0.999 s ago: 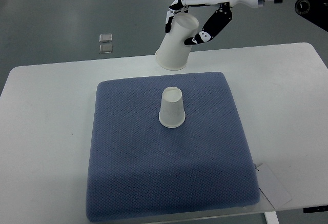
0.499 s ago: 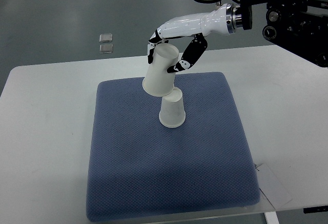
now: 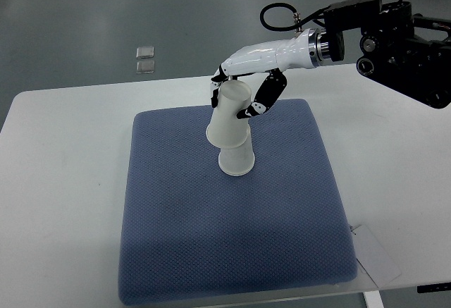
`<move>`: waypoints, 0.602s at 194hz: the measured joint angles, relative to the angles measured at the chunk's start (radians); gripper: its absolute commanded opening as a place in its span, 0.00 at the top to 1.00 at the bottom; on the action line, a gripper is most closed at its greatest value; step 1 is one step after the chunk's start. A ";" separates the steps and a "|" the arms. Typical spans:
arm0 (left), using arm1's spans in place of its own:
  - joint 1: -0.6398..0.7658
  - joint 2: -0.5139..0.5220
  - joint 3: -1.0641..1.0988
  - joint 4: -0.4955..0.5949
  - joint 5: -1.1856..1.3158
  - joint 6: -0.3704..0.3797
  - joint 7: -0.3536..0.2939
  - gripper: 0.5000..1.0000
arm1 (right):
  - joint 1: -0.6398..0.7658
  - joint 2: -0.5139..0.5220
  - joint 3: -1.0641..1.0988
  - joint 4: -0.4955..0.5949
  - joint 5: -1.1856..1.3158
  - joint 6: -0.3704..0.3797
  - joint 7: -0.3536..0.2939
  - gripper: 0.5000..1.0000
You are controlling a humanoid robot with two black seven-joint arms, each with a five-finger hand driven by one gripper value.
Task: Stack paper cups
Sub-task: 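Lower the held cup down over the cup on the pad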
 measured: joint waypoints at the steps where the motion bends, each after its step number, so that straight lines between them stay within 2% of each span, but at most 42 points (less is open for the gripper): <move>1: 0.000 0.000 0.000 0.000 0.000 0.000 0.000 0.00 | 0.000 0.000 -0.001 0.000 0.000 0.000 0.000 1.00; 70: 0.000 0.000 0.000 0.000 0.000 0.000 0.000 0.00 | 0.003 0.002 -0.013 -0.009 -0.003 -0.014 0.000 1.00; 117: 0.000 0.000 0.000 0.000 0.000 0.000 0.000 0.00 | 0.045 -0.008 -0.013 -0.010 0.004 0.003 0.001 1.00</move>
